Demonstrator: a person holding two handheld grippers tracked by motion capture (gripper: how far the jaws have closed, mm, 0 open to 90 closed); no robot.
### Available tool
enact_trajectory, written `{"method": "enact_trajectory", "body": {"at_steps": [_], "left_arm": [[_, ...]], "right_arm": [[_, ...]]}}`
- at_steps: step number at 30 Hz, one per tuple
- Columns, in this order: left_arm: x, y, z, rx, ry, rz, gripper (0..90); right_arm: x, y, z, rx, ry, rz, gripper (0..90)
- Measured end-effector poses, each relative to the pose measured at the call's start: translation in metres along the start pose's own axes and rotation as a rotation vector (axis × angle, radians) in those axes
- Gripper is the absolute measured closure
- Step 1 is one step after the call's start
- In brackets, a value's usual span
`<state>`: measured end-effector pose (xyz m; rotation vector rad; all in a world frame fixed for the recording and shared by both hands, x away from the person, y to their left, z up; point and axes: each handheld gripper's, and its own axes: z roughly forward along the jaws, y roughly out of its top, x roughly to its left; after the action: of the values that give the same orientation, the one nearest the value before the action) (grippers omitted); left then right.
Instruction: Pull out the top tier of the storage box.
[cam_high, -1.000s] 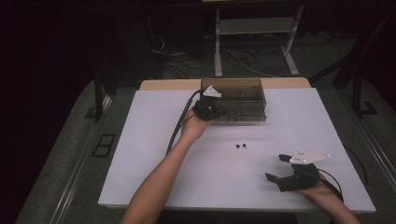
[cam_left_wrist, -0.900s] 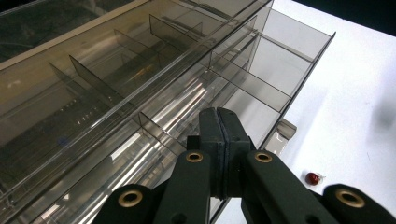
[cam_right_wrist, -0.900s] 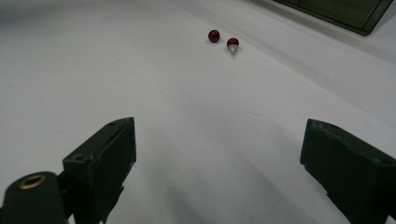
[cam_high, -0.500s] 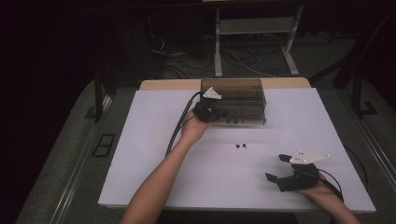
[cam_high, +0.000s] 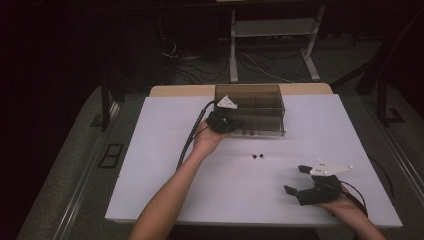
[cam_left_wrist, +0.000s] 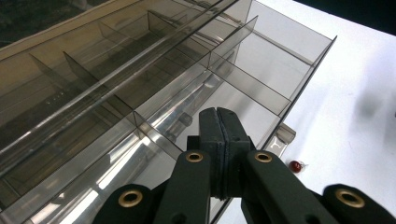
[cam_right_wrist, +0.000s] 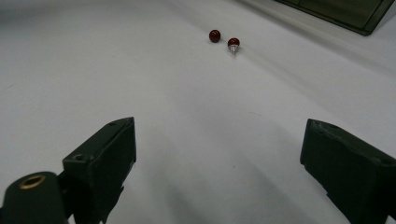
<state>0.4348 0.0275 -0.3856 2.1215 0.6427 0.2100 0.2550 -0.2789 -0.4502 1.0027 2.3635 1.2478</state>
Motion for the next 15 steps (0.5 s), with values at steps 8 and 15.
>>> {"method": "enact_trajectory", "body": {"at_steps": [8,15], "left_arm": [[-0.003,-0.002,-0.002,0.0,-0.002,0.002,89.2],[-0.001,-0.005,-0.025,-0.087,0.017,-0.018,89.1]], "right_arm": [[0.001,0.0,0.0,0.001,0.001,0.001,10.0],[0.0,0.0,0.0,0.0,0.0,0.0,10.0]]}}
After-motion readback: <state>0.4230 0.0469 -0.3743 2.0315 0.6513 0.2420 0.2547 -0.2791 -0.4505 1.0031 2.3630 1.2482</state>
